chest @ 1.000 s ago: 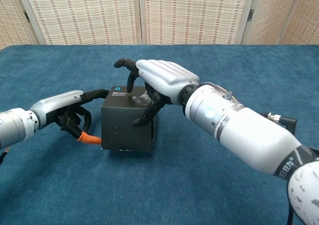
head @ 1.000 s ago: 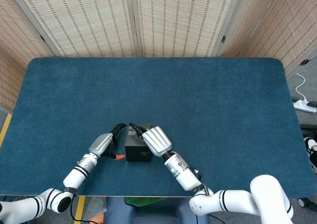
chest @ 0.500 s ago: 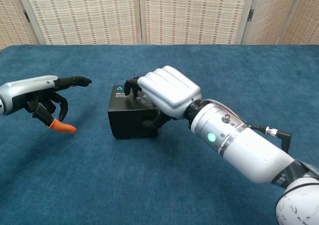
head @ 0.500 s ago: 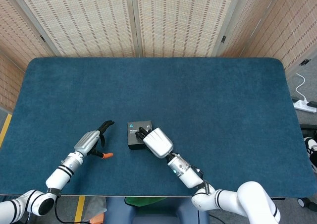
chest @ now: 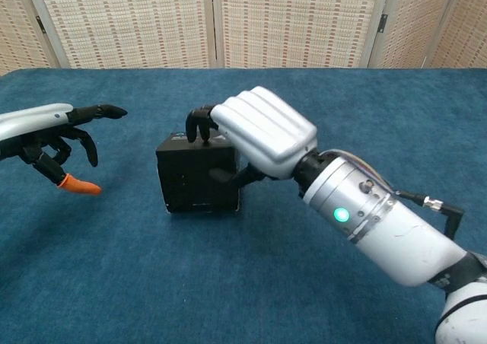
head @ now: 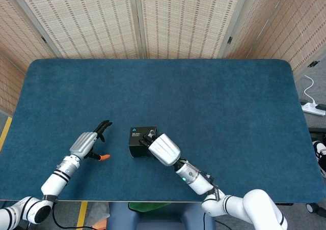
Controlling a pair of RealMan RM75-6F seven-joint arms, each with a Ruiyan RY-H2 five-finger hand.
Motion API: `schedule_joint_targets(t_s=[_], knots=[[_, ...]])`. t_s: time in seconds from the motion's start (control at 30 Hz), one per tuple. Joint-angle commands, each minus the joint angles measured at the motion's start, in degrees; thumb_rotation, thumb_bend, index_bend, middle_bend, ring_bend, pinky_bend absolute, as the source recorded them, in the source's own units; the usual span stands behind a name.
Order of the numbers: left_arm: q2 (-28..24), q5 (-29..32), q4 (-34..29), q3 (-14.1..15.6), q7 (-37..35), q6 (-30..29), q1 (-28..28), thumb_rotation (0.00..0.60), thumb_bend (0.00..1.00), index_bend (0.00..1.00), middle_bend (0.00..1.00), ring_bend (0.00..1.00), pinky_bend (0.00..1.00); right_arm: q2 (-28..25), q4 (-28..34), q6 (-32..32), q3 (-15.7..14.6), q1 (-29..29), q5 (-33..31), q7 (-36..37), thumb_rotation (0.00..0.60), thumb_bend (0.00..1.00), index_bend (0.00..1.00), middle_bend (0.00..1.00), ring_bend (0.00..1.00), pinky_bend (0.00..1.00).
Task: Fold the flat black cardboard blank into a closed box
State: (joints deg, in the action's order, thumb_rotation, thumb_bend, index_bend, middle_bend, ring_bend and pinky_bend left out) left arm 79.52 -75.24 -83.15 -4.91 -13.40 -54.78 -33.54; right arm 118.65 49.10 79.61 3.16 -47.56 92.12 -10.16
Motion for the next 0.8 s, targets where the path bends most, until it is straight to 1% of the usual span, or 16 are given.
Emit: schedule_joint_targets(t_s=[0.03, 0.1, 0.13, 0.23, 0.27, 0.3, 0.37, 0.43, 0.57, 0.73, 0.8], knots=[[-0.1, 1.8, 0.4, 0.5, 10.6, -6.0, 3.0, 0.6, 0.2, 0.0, 0.01, 0.32, 0.66, -7.7, 6.7, 6.0, -1.3, 3.4, 3.8, -4.4, 0.6, 0.34, 0.25, 0.37, 0.55, 0.96], [-0.5, 2.8, 0.2, 0.9, 14.2, -7.1, 3.9, 0.6, 0.2, 0.0, 0.02, 0.3, 0.65, -11.7, 10.7, 7.8, -2.2, 5.9, 3.8, -6.2, 0.6, 0.34, 0.23, 0.35, 0.44, 0.85], [-0.6, 3.1, 0.2, 1.2, 16.4, -8.4, 4.7, 0.6, 0.2, 0.0, 0.03, 0.28, 0.63, -14.9, 14.4, 8.5, -2.9, 7.9, 3.3, -6.7, 0.6, 0.34, 0.21, 0.34, 0.39, 0.77], [-0.6, 3.0, 0.5, 1.6, 19.9, -12.9, 7.1, 0.6, 0.2, 0.01, 0.03, 0.24, 0.54, -22.9, 22.8, 9.5, -5.1, 12.4, 1.6, -7.9, 0.6, 0.34, 0.18, 0.3, 0.31, 0.63], [-0.8, 2.8, 0.5, 2.0, 21.1, -14.8, 8.2, 0.6, 0.2, 0.01, 0.03, 0.23, 0.52, -26.3, 26.0, 10.5, -5.8, 14.5, 0.8, -8.8, 0.6, 0.34, 0.17, 0.29, 0.29, 0.6], [-1.2, 2.5, 0.2, 2.2, 21.6, -16.1, 9.1, 0.6, 0.2, 0.01, 0.03, 0.22, 0.51, -28.6, 28.0, 11.5, -6.4, 16.0, 0.5, -9.1, 0.6, 0.34, 0.16, 0.27, 0.27, 0.57], [-2.3, 1.9, -0.4, 2.6, 22.0, -19.0, 11.0, 0.6, 0.2, 0.01, 0.03, 0.22, 0.48, -33.1, 30.8, 14.7, -7.5, 19.7, 0.0, -8.9, 0.6, 0.33, 0.15, 0.26, 0.25, 0.55], [-3.4, 1.4, -0.8, 3.0, 22.4, -21.3, 12.7, 0.6, 0.2, 0.02, 0.03, 0.21, 0.45, -36.2, 31.9, 17.5, -8.2, 22.9, -0.6, -7.3, 0.6, 0.33, 0.15, 0.25, 0.23, 0.52], [-5.0, 1.1, -0.9, 3.1, 23.0, -27.0, 16.8, 0.6, 0.2, 0.04, 0.04, 0.18, 0.38, -41.9, 32.7, 21.8, -9.4, 29.5, -2.6, -1.2, 0.6, 0.32, 0.13, 0.23, 0.2, 0.45], [-5.7, 0.3, -0.4, 3.9, 20.4, -30.9, 20.8, 0.6, 0.2, 0.04, 0.04, 0.16, 0.33, -45.1, 31.7, 25.6, -10.1, 35.4, -3.3, 5.9, 0.6, 0.32, 0.06, 0.17, 0.11, 0.32], [-5.6, -0.4, -0.1, 4.4, 20.0, -32.7, 22.5, 0.6, 0.2, 0.04, 0.04, 0.15, 0.32, -45.7, 31.3, 26.8, -10.2, 37.7, -3.5, 8.9, 0.6, 0.32, 0.04, 0.16, 0.09, 0.3]])
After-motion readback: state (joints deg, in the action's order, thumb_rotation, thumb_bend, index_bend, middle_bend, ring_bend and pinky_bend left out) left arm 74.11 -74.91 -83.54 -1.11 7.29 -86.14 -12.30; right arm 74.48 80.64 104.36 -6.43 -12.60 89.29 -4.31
